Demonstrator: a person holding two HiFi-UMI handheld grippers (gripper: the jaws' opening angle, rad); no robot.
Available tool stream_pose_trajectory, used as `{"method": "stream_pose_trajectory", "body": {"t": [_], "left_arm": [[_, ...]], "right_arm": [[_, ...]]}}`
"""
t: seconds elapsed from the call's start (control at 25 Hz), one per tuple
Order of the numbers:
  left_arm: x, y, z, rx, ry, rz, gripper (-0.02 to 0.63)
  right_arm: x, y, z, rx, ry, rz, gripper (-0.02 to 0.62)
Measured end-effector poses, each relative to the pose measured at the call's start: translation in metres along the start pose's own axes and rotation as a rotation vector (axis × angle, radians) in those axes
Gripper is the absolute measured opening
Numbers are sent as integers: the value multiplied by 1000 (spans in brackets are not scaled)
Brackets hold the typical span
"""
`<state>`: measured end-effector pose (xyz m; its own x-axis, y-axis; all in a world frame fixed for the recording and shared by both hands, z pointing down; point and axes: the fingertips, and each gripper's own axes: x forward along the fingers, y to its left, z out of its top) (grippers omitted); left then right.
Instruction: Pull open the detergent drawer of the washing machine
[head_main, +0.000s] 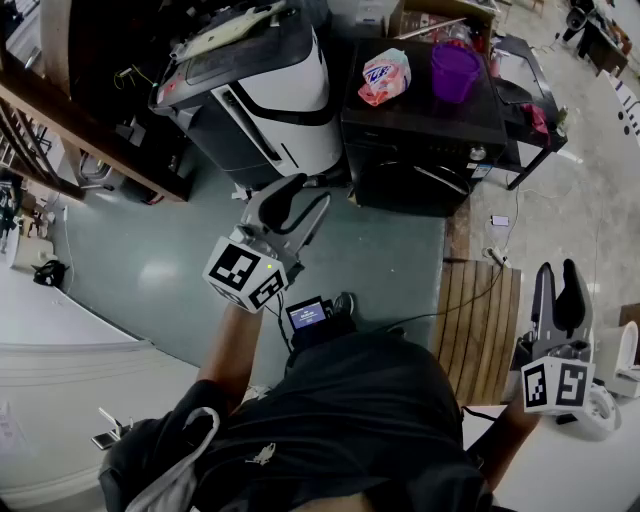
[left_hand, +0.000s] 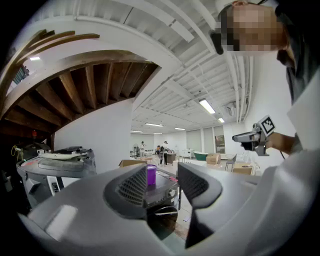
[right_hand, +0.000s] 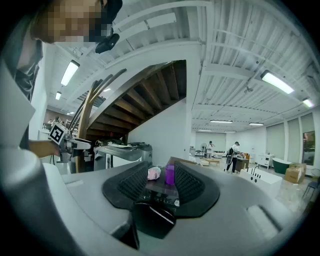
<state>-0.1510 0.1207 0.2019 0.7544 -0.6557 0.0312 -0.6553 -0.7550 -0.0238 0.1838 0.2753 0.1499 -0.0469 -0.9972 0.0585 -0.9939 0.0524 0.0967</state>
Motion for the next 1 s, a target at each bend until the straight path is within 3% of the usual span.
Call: {"method": "stream_pose_trajectory", "body": {"t": [1.0], "left_arm": [[19, 139, -26, -101, -28, -107, 230]], "right_arm": [[83, 94, 24, 0, 43, -121, 146]]}}
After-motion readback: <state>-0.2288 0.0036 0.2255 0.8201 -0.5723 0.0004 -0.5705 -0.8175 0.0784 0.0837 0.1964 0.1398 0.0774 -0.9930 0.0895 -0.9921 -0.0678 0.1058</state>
